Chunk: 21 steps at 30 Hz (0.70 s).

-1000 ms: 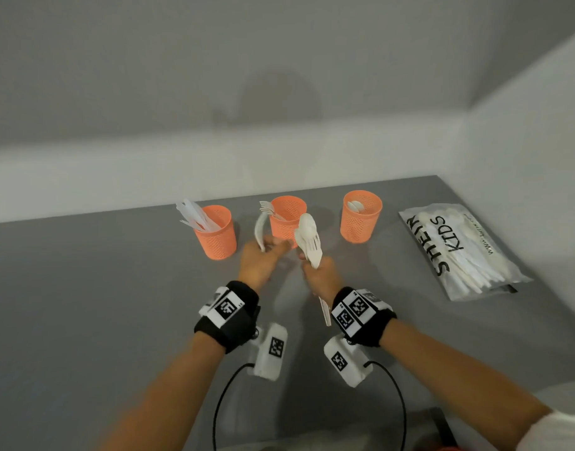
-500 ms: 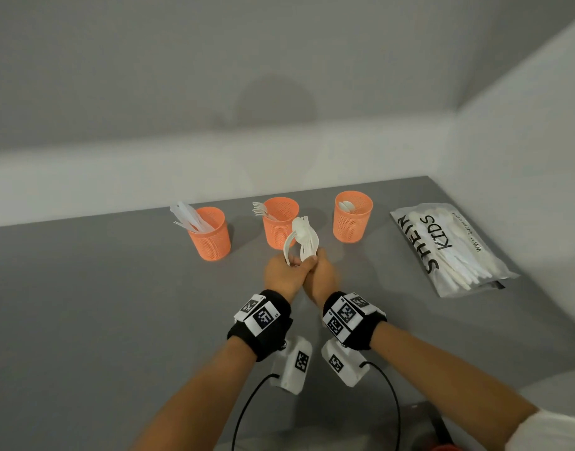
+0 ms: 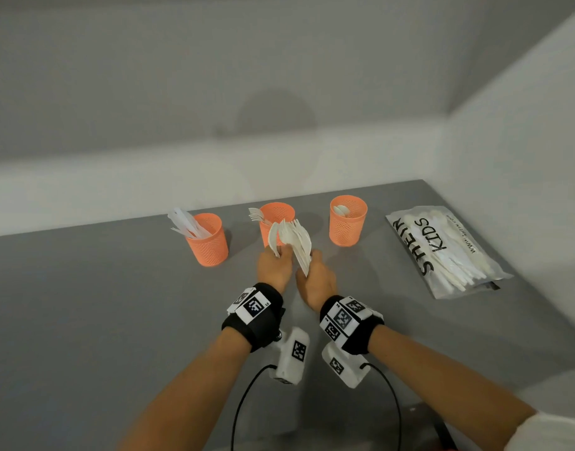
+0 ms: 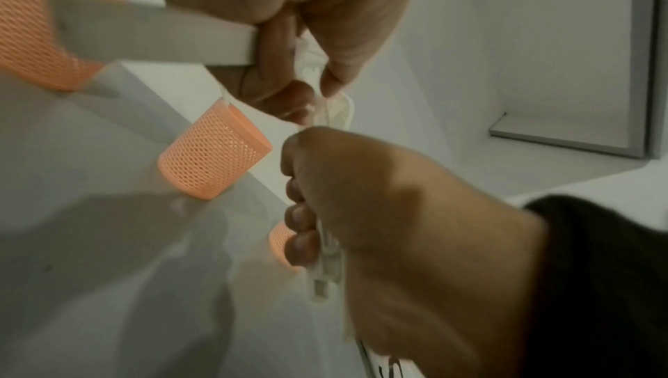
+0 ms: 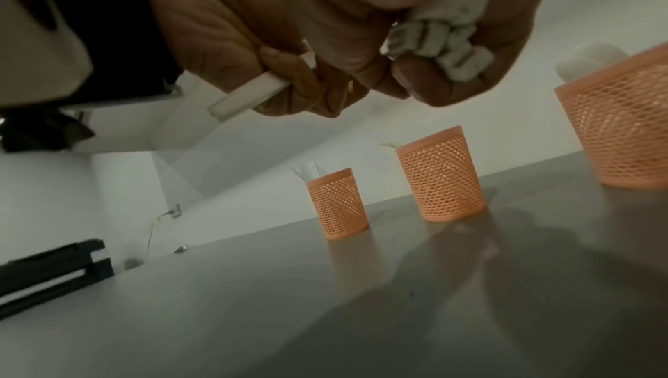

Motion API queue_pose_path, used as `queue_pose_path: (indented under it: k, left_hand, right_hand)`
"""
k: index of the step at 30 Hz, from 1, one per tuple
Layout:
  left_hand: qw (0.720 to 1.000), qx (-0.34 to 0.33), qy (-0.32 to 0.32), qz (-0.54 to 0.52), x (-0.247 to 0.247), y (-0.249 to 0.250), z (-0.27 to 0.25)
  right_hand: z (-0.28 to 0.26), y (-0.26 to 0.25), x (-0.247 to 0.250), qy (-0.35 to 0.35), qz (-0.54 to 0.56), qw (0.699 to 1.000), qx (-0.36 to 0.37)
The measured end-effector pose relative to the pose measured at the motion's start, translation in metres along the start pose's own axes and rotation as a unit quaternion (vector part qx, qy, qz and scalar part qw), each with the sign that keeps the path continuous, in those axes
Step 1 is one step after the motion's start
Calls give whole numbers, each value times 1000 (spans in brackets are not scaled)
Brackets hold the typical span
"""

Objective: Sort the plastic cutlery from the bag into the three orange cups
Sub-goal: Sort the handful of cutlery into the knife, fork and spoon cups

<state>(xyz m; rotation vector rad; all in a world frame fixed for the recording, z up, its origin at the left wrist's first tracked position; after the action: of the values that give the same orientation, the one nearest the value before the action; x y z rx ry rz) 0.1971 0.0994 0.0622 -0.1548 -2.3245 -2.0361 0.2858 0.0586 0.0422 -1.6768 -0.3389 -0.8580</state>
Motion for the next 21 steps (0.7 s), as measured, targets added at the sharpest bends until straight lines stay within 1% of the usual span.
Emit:
queue_pose_path:
  k: [2,6,9,13,14,16,18,20,21]
  left_hand:
    - [1000,-15,7,-5,6,6,3]
    - [1000,-19,-13,-6,4,14,-1]
    - [1000,-25,1,-14,0,13,-2]
    - [998,-29,20,-44,-5,11,0]
    - [997,-38,30,-52,-3,13,2]
    - [993,-50,74,-78,8,19,8]
    - [985,-39,118,-118,23,23,17]
    - [977,-24,130,-168,37,26,22]
    - [976,-18,126,-175,41,28,22]
  right_hand:
    - [0,1,1,1,-11,1000,9]
    - [0,-1,4,12,-19,1000,21]
    - [1,-5,2,8,-22,999,34]
    - [0,-1,5,-10,-1,1000,27]
    - [0,0,6,-13,1,1000,26]
    - [-2,3,8,-15,9,999,32]
    - [-4,8,9,-10,8,1000,28]
    - [-3,12,11,2,-8,1000,21]
    - [-3,13,12,9,-14,1000,20]
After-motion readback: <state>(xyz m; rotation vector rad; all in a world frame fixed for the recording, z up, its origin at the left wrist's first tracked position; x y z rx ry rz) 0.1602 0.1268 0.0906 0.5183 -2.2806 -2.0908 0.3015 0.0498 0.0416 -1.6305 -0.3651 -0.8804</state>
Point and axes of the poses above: each hand's wrist, its own z-axis towards the middle knuckle, its own x-axis out of the back of the hand, y = z × x, the point moved 5 cm from there along z, towards the middle knuckle, and after that the axes turned 7 degrees about -z, right-handed, at the moved point
